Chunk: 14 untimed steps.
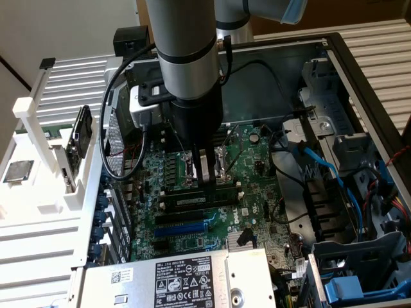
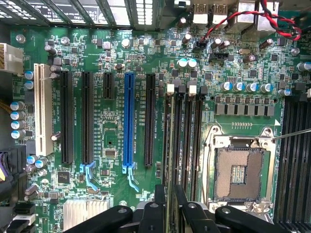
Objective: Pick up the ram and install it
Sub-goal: 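Press down the ram until it locks into place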
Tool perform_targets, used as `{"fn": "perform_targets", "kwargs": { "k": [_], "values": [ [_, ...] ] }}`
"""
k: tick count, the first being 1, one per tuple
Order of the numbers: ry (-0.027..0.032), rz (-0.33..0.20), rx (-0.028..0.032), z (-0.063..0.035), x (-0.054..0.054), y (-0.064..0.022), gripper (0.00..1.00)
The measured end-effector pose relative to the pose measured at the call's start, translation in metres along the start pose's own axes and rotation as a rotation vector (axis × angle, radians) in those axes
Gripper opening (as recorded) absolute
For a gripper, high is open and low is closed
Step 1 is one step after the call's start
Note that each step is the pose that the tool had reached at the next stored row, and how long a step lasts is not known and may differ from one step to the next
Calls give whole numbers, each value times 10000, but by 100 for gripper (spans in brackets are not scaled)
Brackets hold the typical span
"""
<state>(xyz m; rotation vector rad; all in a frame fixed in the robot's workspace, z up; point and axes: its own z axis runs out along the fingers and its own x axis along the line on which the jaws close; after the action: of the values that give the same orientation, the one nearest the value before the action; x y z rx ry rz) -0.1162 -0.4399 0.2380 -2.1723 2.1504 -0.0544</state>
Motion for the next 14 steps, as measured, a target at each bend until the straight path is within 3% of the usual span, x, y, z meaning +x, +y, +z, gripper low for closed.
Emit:
{"fn": "perform_targets", "kwargs": {
  "k": [8,11,14],
  "values": [
    [1,0,0,-1,0,0,22],
    [0,0,0,-1,0,0,10],
    [1,0,-1,-2,0,0,10]
  ]
}}
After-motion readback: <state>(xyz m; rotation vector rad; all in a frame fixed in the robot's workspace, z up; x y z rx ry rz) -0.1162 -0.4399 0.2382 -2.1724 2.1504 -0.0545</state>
